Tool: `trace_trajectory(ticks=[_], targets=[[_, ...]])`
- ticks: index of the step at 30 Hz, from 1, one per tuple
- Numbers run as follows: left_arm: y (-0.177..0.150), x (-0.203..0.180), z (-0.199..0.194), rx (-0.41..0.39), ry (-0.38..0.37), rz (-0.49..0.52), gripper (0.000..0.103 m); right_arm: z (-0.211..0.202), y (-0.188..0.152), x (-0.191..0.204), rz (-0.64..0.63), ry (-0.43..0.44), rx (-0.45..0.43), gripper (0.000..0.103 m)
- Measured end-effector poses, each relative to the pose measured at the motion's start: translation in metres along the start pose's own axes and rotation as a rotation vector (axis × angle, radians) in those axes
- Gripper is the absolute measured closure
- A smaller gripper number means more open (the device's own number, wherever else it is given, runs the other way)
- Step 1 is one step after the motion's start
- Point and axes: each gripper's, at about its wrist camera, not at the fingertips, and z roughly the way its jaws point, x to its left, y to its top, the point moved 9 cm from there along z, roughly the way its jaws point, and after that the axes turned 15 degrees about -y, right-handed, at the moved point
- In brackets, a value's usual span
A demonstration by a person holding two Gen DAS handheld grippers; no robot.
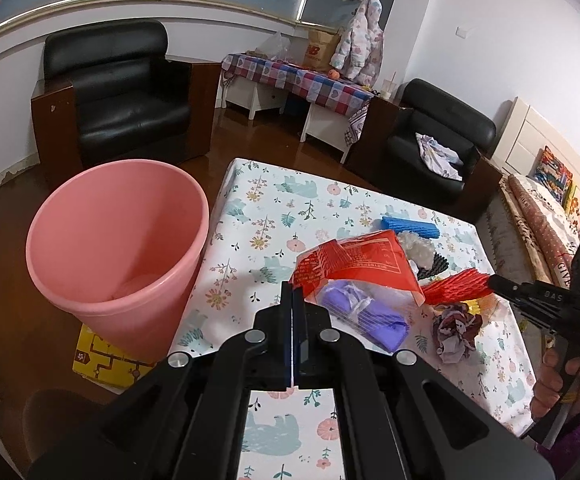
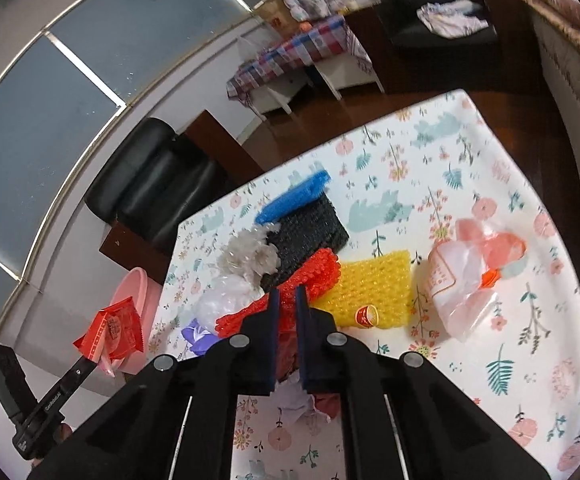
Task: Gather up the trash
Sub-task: 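Carry both red items over the pink bucket and open both tools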
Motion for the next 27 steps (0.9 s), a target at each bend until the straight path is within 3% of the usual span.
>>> trace_trajectory(ticks=[11, 19, 27], targets=[[0.01, 0.018, -0.023, -0.066, -0.003, -0.028, 0.103, -0.045, 0.019, 0.055, -0.117, 0.034, -0.106, 0.096], [0.026, 0.053, -0.062, -0.156, 0.057, -0.045, 0.103, -0.058, 0.025, 0.142, -0.234, 0.13, -0.126, 0.096], [0.037, 0.097, -0.096, -0.215, 0.128, -0.09, 0.103, -0.049, 0.004, 0.249, -0.402, 0.23, -0.107, 0.096]])
